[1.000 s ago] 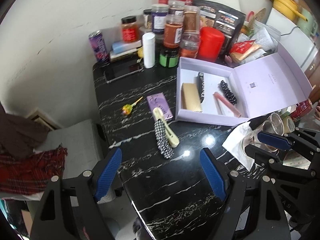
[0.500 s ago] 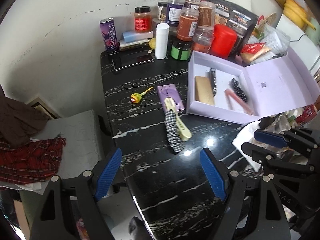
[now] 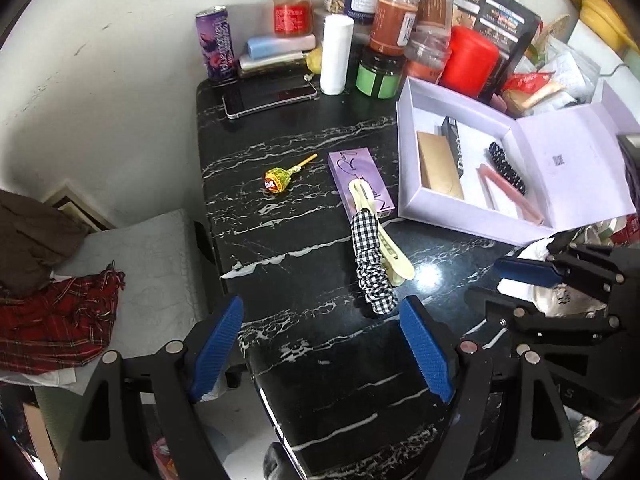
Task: Organize rigid objects
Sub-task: 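Move both tools toward the checkered scrunchie and cream hair clip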
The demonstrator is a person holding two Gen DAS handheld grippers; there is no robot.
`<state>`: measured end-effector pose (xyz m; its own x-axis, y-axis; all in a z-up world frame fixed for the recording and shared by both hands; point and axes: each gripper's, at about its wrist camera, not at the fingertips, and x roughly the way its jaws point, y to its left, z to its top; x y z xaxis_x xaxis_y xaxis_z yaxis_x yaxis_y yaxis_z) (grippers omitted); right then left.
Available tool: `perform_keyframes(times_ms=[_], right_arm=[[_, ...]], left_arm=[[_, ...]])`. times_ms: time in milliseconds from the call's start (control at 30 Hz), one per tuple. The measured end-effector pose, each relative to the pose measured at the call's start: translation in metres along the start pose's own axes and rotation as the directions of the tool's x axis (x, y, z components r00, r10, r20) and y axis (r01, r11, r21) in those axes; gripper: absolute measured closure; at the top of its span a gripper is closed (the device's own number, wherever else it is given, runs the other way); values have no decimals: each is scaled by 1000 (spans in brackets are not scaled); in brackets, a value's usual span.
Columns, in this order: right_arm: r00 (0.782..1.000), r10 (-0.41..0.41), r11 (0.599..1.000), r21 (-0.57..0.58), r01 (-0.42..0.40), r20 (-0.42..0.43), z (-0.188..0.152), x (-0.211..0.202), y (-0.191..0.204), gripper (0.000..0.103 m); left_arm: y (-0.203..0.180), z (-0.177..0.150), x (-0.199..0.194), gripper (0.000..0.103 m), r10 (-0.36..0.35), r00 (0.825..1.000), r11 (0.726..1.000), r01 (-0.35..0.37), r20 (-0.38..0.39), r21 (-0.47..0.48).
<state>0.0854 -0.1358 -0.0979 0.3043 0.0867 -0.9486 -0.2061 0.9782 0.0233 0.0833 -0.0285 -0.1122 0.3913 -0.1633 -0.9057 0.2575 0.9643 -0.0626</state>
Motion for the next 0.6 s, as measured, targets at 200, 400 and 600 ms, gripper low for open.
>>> perform_keyframes(times_ms=[200,400,600], right_arm=[[999,29,999,-27,-30,-46,12,27,-2,63],[996,65,997,-47,-68,-59,27,51,2,62],[995,73,996,-41,-76,-75,40,75,4,62]], left_arm=[[4,-2,25,22,-6,999,1000,7,-37,12],[10,-5,41,22,-5,998,1000,5,-67,-3],[16,-1,54,22,-3,996,1000,1,-84,-26]])
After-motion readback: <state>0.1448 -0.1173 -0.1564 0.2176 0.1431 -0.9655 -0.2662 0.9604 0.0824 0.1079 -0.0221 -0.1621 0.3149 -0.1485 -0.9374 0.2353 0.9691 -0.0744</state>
